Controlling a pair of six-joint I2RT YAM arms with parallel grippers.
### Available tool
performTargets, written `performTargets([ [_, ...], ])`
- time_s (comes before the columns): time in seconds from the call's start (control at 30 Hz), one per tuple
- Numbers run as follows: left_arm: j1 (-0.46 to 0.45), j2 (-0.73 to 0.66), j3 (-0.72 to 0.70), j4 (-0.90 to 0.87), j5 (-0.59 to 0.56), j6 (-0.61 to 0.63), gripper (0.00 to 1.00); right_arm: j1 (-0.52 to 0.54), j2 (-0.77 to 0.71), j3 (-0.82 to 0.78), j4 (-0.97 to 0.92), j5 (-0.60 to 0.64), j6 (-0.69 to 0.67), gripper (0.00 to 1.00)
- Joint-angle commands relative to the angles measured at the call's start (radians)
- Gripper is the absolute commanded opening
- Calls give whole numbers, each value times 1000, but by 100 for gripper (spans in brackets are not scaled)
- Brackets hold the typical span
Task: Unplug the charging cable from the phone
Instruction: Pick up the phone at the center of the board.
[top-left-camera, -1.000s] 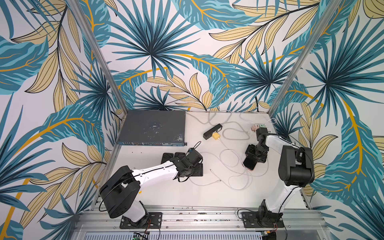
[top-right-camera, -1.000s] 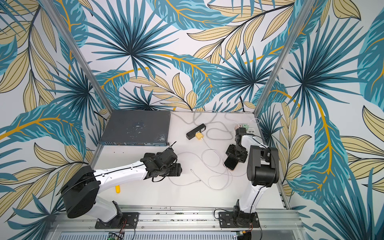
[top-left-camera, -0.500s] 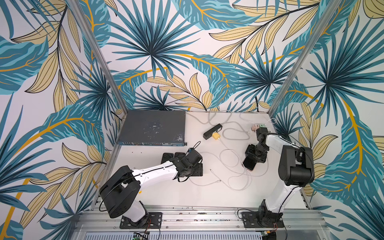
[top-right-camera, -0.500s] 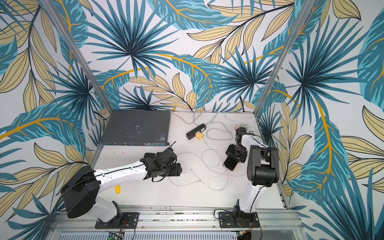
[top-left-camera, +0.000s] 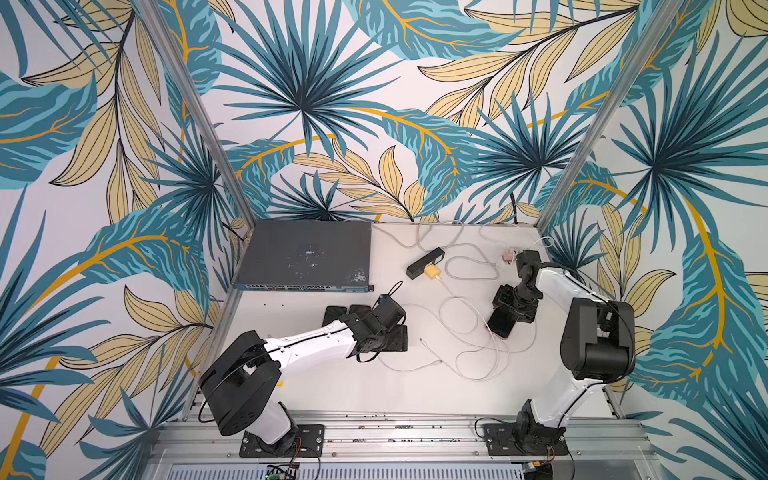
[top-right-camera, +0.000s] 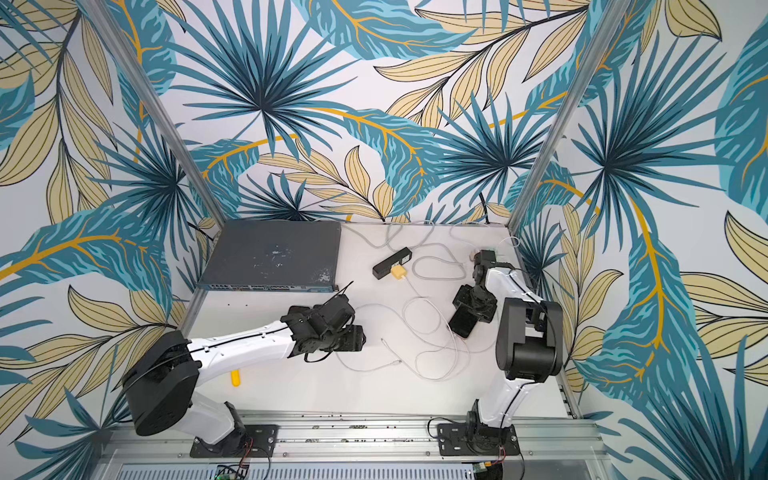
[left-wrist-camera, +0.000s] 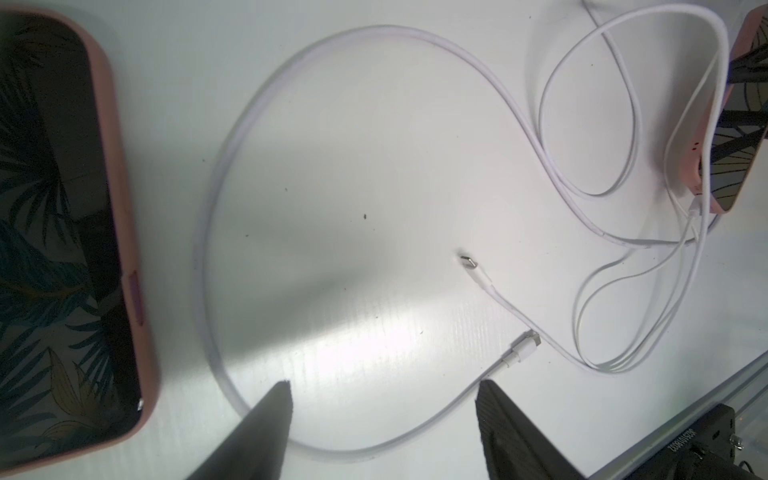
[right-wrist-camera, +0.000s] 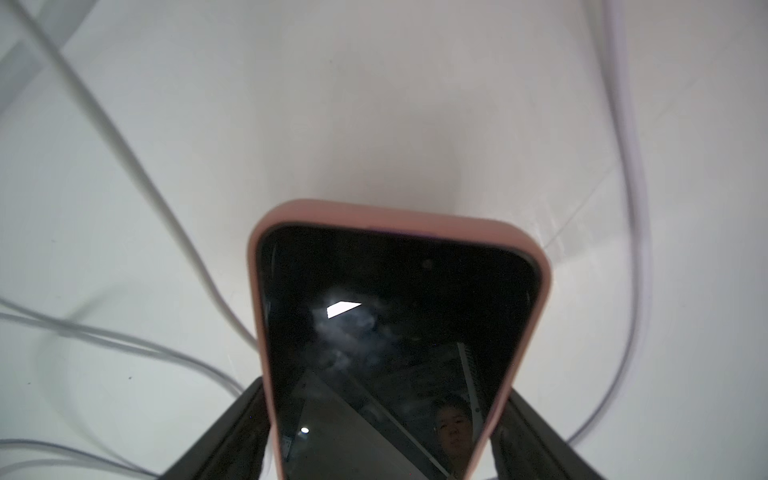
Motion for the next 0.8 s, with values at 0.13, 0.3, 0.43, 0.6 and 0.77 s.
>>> performTargets([
  [0.13,-26,43,121,-45,27,59,72,3,-68,11,-38,-35,16,67],
  [0.3,-62,85,235,-66,51,91,72,3,-95,-2,-34,-49,16,65],
  [0.43,-70,162,359,-65,120,101,72,2,-104,-14,-28,-58,16,65],
  [0.6,-110,282,534,-84,189,129,73,4,-104,-15,-20,-69,20,65],
  [0.77,-179,385,637,-107,210,152,73,5,-102,8,-24,-79,28,65],
])
